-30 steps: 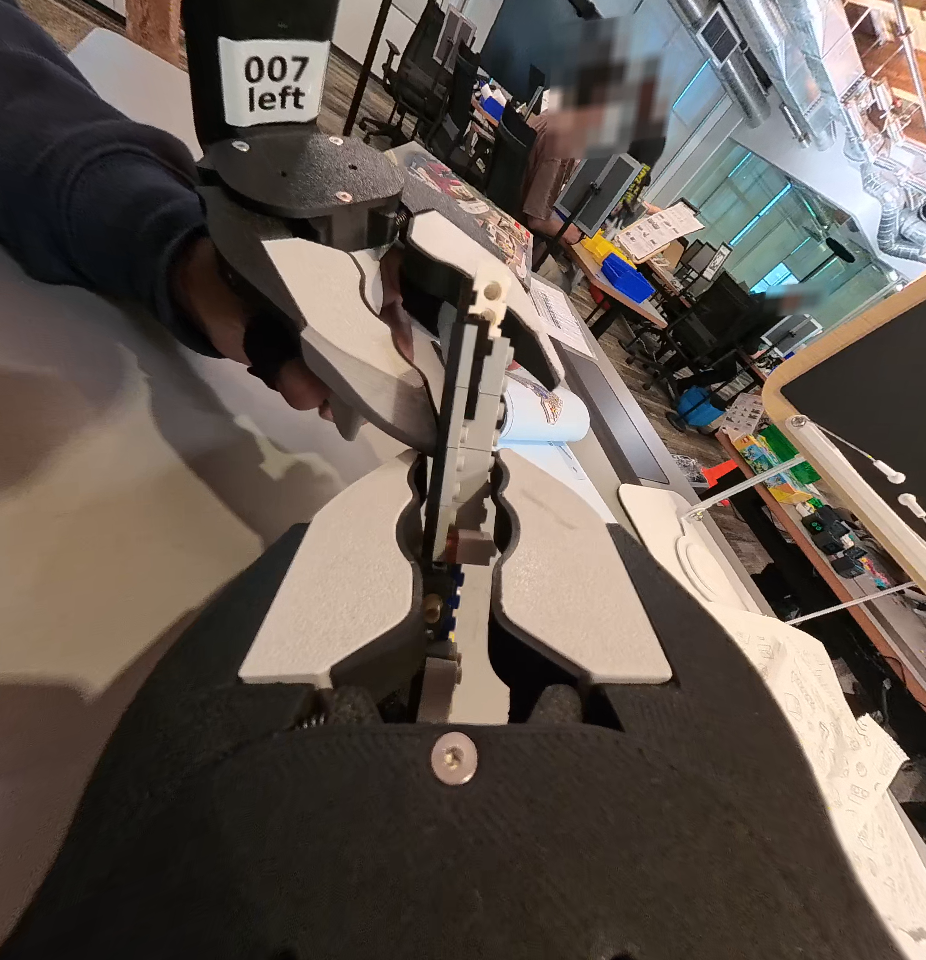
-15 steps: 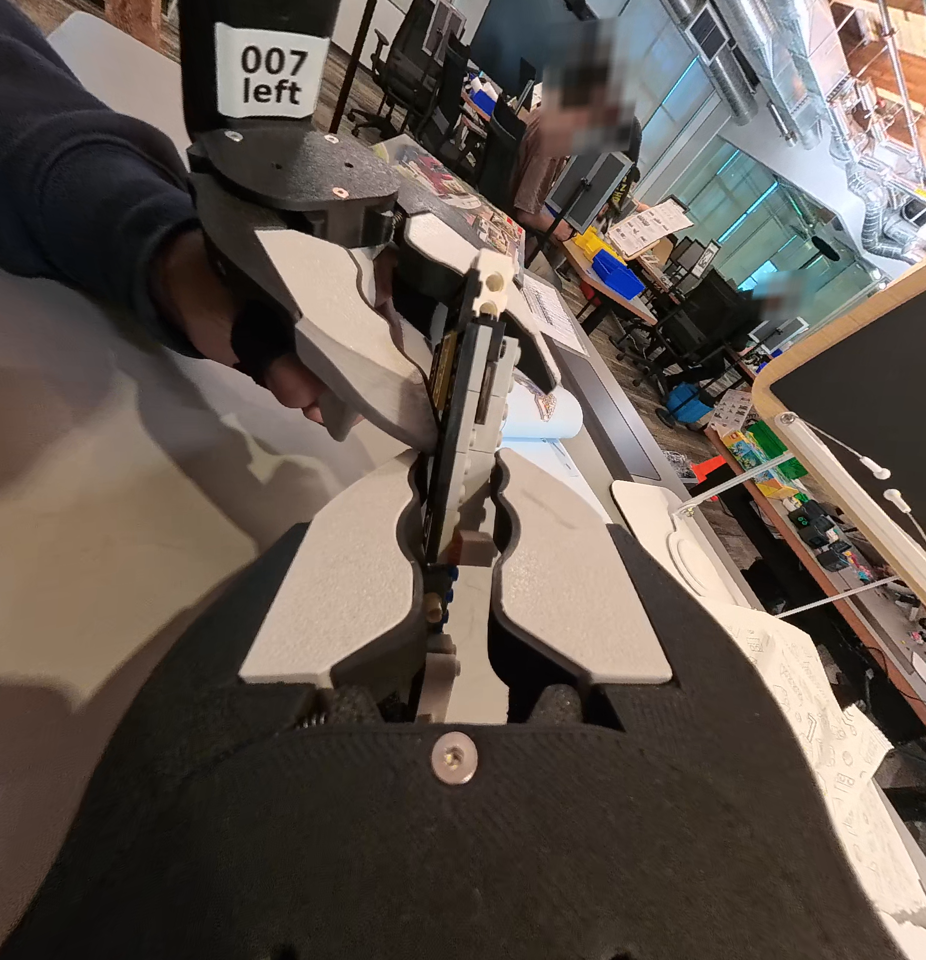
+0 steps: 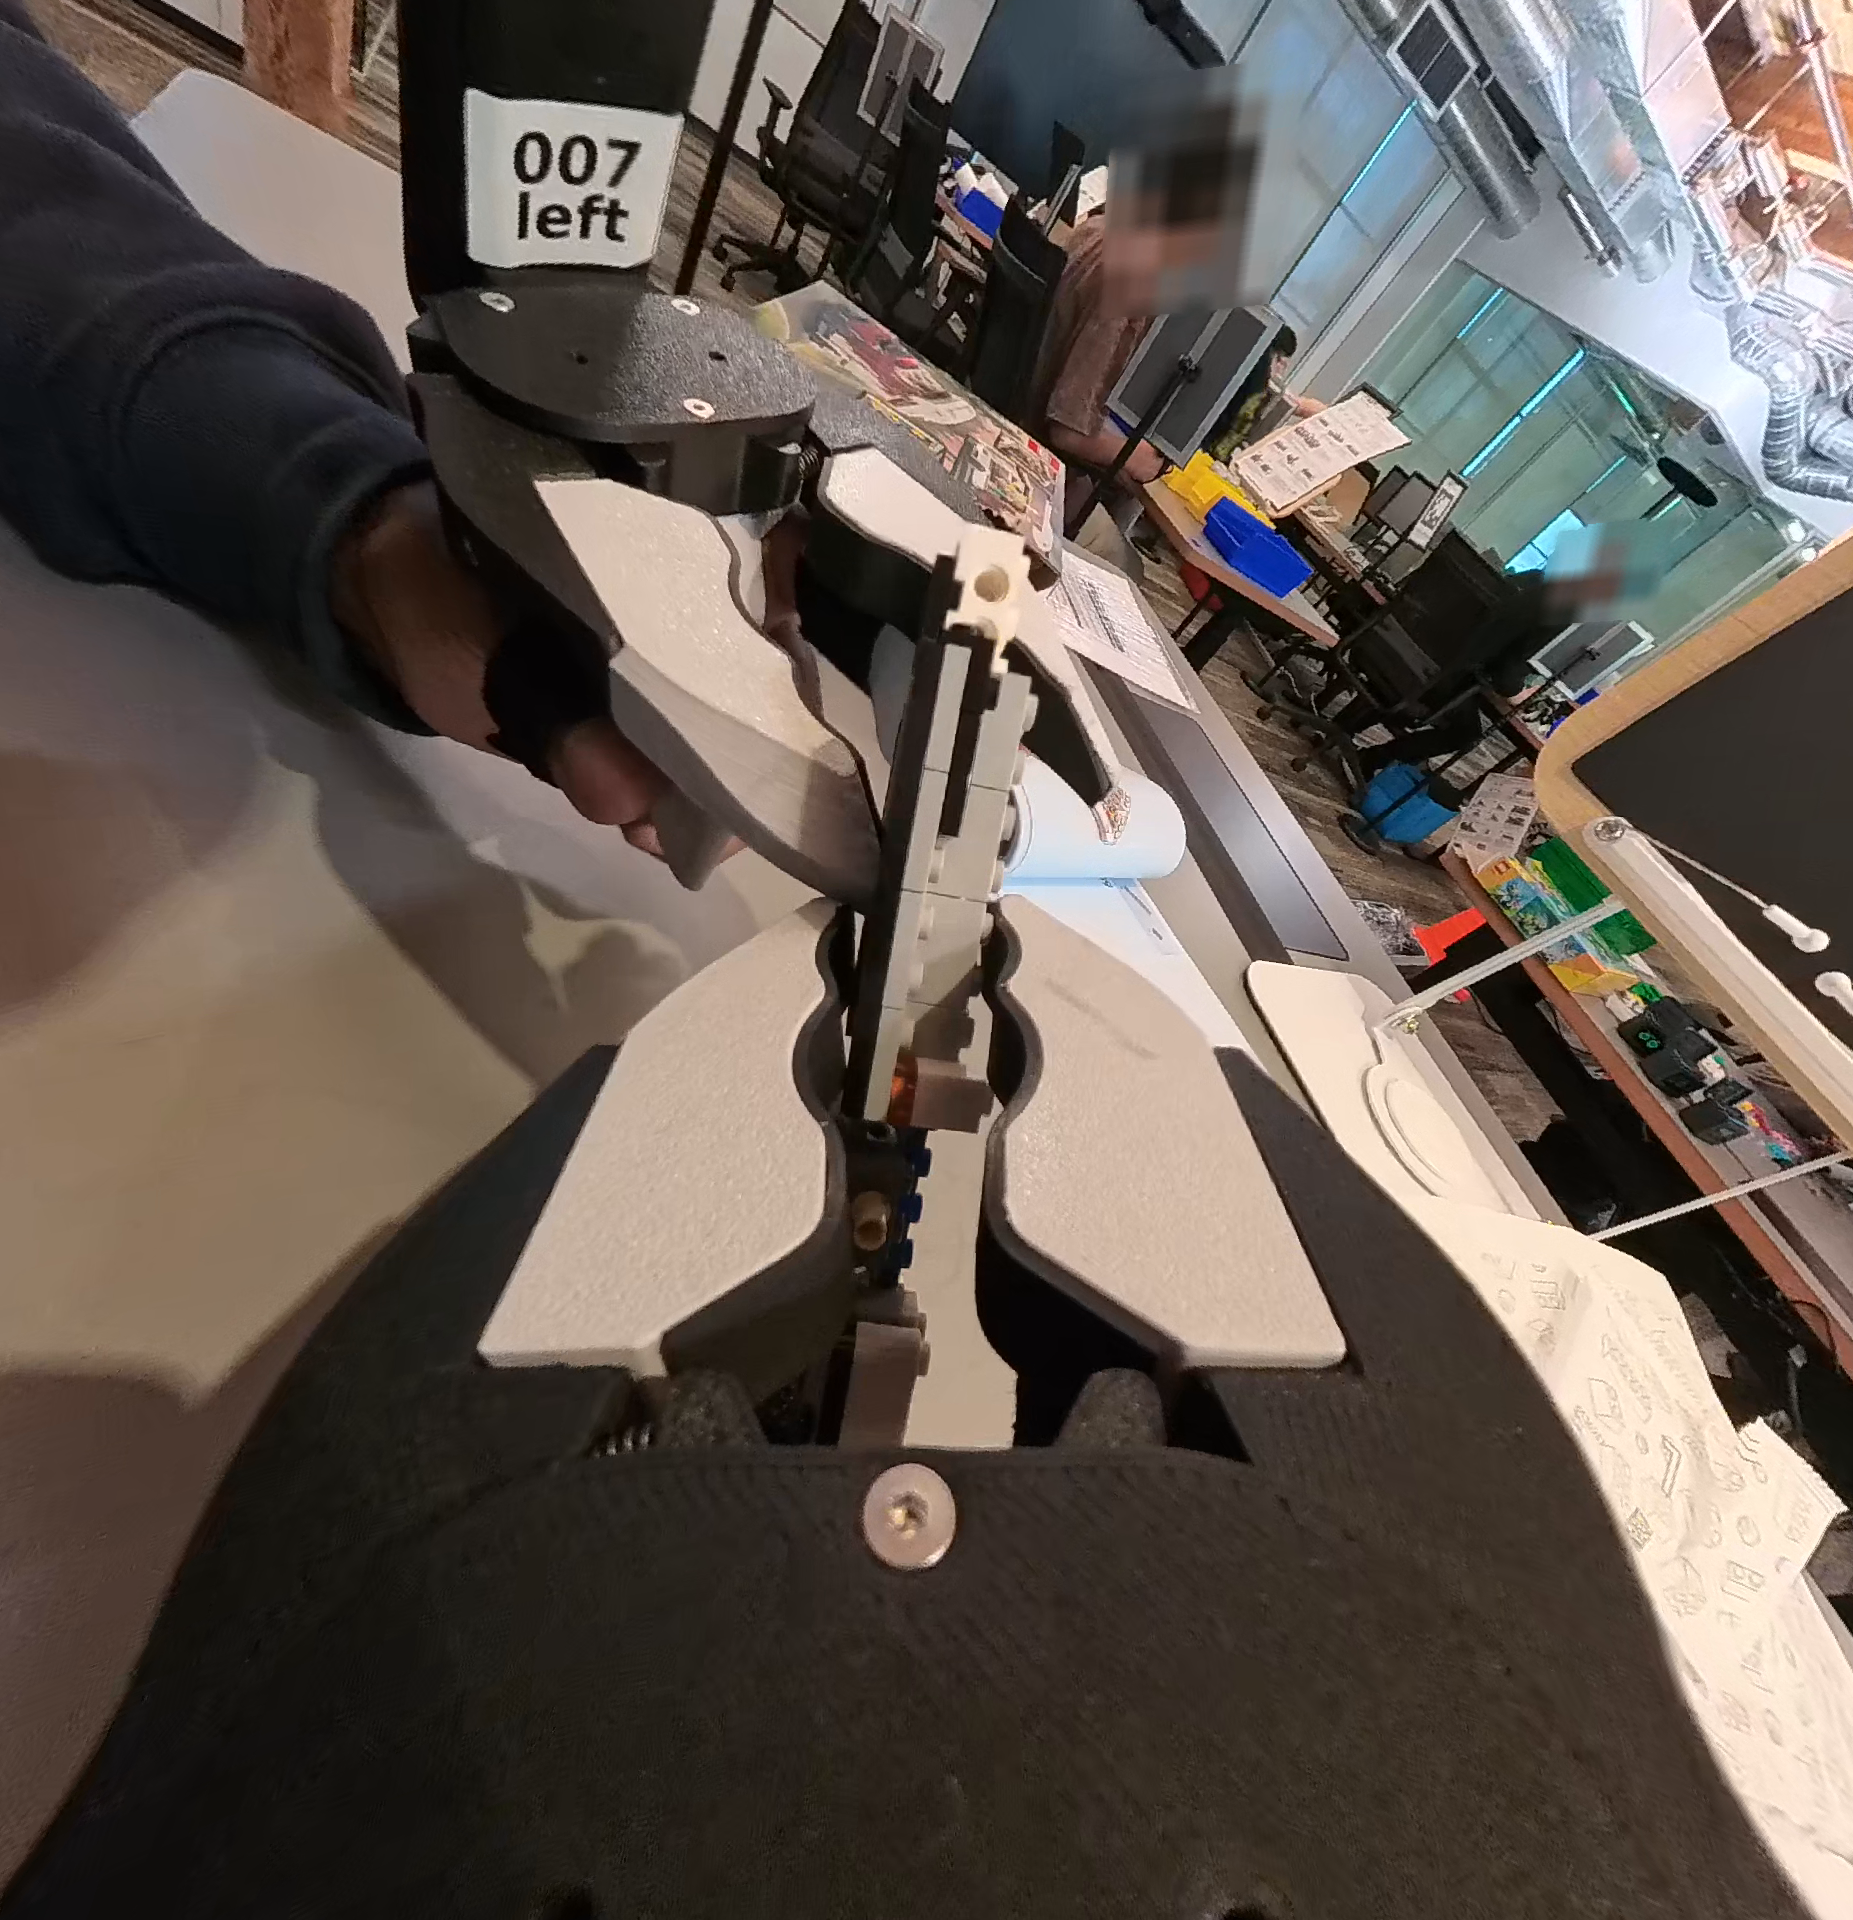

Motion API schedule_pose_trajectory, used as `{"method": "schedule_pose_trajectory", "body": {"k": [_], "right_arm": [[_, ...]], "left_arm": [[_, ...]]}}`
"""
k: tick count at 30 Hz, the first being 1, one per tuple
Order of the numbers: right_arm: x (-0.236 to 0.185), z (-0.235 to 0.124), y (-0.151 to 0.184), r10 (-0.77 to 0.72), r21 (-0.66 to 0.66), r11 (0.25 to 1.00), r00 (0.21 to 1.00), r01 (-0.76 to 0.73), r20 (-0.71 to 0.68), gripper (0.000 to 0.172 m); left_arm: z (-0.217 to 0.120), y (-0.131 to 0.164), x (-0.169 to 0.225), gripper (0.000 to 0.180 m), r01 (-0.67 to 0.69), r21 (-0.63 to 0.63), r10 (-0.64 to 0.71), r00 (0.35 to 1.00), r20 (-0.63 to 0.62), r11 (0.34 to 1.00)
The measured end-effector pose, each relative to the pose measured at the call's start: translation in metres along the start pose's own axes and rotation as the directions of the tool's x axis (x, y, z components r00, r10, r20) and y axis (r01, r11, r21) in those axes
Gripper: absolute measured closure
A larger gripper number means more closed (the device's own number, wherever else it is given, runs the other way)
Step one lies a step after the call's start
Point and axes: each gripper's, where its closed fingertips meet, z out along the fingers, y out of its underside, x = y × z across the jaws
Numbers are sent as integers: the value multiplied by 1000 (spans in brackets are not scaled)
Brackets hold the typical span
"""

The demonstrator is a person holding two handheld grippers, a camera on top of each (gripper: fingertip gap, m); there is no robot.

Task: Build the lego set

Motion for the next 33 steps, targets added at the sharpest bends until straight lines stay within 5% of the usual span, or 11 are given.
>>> {"method": "schedule_pose_trajectory", "body": {"k": [1,33], "right_arm": [[0,0,0,4,1,1000,1000,-4,5,148],[-1,2,5,99,19,995,994,-100,38,149]], "left_arm": [[0,0,0,127,-2,0,2,1000,-1,1000],[3,7,2,131,92,-70,-96,993,-62,993]]}}
